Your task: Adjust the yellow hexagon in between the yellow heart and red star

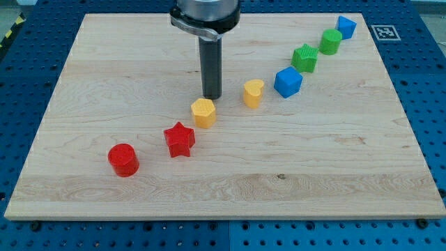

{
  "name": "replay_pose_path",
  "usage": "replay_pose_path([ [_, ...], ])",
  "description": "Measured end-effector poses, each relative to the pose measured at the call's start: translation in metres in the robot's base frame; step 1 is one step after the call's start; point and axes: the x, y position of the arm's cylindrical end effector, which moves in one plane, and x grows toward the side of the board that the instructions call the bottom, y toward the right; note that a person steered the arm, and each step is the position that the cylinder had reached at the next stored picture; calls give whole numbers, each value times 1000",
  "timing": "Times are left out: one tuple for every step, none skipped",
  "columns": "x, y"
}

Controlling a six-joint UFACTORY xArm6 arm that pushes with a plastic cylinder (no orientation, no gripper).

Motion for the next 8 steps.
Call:
replay_pose_path([
  [-11,-2],
  [-10,-40],
  [6,-72],
  [28,-74],
  [32,-74],
  [32,-72],
  [32,-69],
  [33,-69],
])
